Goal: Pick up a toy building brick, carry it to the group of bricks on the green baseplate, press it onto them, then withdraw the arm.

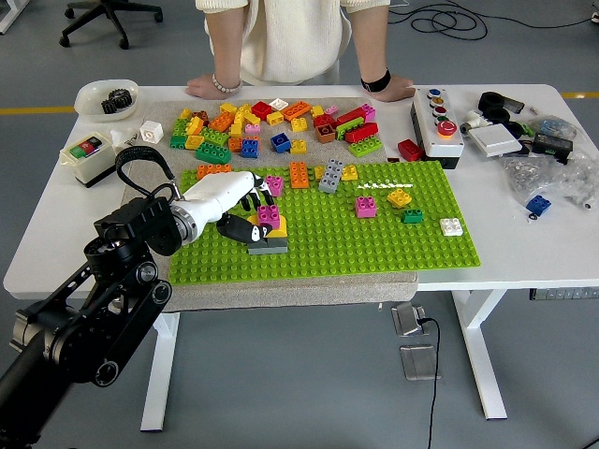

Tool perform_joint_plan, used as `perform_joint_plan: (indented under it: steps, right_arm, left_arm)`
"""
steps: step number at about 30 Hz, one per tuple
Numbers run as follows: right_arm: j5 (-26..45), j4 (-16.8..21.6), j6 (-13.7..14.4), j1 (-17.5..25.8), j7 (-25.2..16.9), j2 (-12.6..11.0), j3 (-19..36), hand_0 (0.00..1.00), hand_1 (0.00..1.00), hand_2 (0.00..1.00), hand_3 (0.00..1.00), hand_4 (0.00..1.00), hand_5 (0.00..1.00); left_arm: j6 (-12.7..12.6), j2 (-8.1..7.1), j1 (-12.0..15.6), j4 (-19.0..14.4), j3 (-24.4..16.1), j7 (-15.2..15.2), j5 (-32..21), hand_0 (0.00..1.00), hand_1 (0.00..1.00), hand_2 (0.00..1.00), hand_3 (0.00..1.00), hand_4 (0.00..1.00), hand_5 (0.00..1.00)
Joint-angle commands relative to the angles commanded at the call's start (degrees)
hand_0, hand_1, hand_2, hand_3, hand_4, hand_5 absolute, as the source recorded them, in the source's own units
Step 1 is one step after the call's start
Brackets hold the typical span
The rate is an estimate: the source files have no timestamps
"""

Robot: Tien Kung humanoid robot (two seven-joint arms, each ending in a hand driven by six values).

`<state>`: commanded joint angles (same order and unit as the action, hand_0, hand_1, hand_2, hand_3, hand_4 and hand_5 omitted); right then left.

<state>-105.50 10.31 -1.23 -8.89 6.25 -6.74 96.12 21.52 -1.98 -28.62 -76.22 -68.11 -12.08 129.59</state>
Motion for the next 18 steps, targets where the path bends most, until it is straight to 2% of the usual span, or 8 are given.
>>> perform_joint_plan:
  steps: [10,11,18]
  right_arm:
    - [0.0,0.0,0.0,-0.1,0.0,0.0,-0.1,0.745,0.645,0.683,0.634,0.844,0.519]
    - [0.0,0.0,0.0,-0.1,0.0,0.0,-0.1,0.745,0.645,0.682,0.634,0.844,0.520]
    - [0.1,0.0,0.0,-0.1,0.0,0.0,0.0,0.745,0.645,0.682,0.634,0.844,0.520]
  left_arm:
    - [0.2,-0.01,0.0,0.2,0.0,0.4,-0.1,0.594,0.570,0.558,0.556,0.629,0.192]
    - [0.2,-0.01,0.0,0.2,0.0,0.4,-0.1,0.607,0.577,0.560,0.552,0.692,0.248]
    - [0.1,0.02,-0.1,0.4,-0.1,0.8,0.0,0.615,0.583,0.562,0.555,0.717,0.257]
